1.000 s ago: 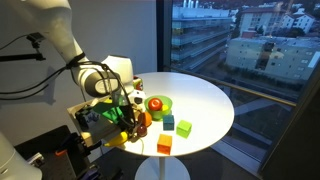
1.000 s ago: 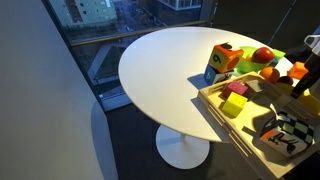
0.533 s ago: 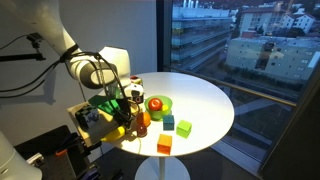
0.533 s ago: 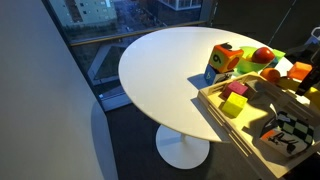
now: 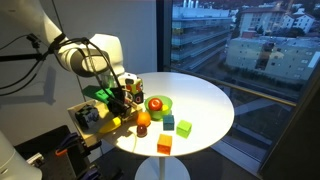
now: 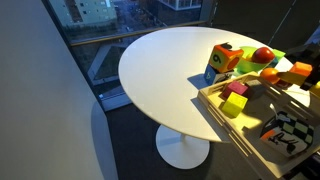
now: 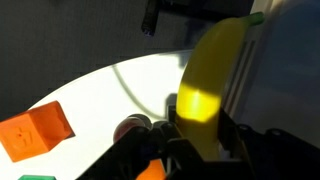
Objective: Put the banana on the tray
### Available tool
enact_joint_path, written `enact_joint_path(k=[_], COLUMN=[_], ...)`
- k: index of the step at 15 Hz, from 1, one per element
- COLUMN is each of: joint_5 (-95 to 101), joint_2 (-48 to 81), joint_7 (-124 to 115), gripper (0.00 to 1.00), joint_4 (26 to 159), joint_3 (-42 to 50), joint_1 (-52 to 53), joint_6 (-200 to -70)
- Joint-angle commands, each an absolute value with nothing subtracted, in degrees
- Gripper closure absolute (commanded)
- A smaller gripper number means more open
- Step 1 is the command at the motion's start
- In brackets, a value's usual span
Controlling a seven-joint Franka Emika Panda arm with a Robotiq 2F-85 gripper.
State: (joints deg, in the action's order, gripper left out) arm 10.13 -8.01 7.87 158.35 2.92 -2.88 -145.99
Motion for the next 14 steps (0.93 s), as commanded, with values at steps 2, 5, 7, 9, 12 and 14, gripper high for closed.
enact_joint_path(k=[2,5,7,9,12,14], joint_5=[6.9,2.6,0.2,-1.7,-2.6,-2.6], joint_2=[-11.2,-11.1,-10.5,-9.6,-7.7,-6.1], joint_7=[6.9,7.1,7.0,7.1,6.9,7.1], gripper=[0.84,0.84,0.84,0.84,0.84,0.84], joint_4=[158.8,158.9,158.9,158.9,158.9,158.9], joint_3=[0.8,-0.1,-0.8,-1.4,-2.2,-2.4], joint_1=[-0.2,2.0,3.3,4.3,5.1,5.1], joint_6=[-143.3,-142.3,-142.8,-143.8,-145.6,-146.9])
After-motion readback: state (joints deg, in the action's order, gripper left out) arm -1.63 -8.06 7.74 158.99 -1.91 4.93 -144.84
